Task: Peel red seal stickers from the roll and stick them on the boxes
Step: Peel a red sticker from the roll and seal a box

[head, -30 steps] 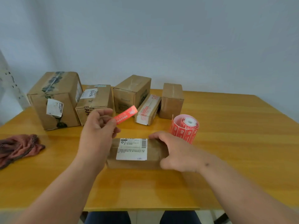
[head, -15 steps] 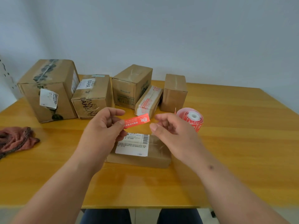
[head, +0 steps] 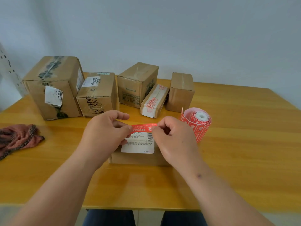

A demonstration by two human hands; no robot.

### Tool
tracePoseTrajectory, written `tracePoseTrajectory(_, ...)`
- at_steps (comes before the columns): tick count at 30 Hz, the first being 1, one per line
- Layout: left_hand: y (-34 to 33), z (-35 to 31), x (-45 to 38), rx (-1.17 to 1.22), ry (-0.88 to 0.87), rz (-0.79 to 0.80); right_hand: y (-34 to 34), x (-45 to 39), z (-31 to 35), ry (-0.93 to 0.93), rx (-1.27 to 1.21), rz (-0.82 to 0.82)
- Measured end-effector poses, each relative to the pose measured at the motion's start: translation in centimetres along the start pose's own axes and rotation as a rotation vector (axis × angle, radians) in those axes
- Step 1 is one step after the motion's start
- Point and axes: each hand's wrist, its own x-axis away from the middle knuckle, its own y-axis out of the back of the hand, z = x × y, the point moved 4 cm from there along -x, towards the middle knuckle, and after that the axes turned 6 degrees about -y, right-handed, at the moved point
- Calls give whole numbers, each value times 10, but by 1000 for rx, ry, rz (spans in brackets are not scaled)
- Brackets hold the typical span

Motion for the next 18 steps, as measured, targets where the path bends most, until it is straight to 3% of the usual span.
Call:
tracePoseTrajectory(12,8,-11,-8,-219,5,232,-8,10,1,67,16,-113)
tracePoseTrajectory(18,12,-8,-11,-156,-10,218,-8,6,5,47,94,-61)
